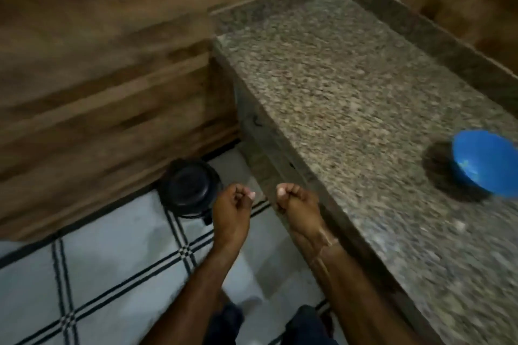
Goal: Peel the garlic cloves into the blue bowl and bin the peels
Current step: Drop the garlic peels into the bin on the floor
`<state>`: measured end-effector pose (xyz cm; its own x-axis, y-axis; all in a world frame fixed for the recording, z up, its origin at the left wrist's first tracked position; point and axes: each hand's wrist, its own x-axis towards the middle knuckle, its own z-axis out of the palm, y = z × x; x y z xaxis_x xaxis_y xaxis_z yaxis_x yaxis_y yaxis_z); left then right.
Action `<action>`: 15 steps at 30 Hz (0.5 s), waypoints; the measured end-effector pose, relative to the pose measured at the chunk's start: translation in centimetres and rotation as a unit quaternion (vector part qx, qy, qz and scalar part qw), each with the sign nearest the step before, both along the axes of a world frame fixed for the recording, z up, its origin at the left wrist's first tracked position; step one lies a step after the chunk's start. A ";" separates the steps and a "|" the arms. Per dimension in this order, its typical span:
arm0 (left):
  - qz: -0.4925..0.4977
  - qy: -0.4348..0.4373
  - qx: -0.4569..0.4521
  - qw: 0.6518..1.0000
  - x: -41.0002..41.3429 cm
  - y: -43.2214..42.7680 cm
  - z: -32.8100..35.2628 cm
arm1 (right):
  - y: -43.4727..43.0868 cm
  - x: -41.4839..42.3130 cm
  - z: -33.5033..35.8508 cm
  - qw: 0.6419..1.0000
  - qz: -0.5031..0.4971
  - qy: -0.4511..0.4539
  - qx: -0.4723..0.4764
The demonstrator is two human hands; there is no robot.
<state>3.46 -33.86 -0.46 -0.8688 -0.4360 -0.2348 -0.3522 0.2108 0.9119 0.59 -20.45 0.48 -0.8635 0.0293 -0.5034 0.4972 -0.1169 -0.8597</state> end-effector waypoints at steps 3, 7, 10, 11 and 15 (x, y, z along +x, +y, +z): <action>0.071 -0.005 -0.011 0.997 1.3 -8.4 -1.3 | -8.8 -1.0 -1.6 0.999 0.045 -0.013 -0.024; 0.140 -0.028 -0.033 0.989 3.0 -16.3 -3.2 | -16.5 -2.0 -3.3 0.996 0.078 -0.036 -0.011; 0.196 -0.043 -0.017 0.979 3.3 -20.3 -4.6 | -20.3 -3.4 -4.6 0.991 0.125 -0.048 0.001; 0.216 -0.048 -0.013 0.975 3.2 -21.5 -5.2 | -21.6 -4.1 -5.4 0.988 0.145 -0.049 0.007; 0.274 -0.067 0.011 0.959 1.7 -24.2 -7.6 | -26.1 -6.6 -9.3 0.982 0.170 -0.071 0.041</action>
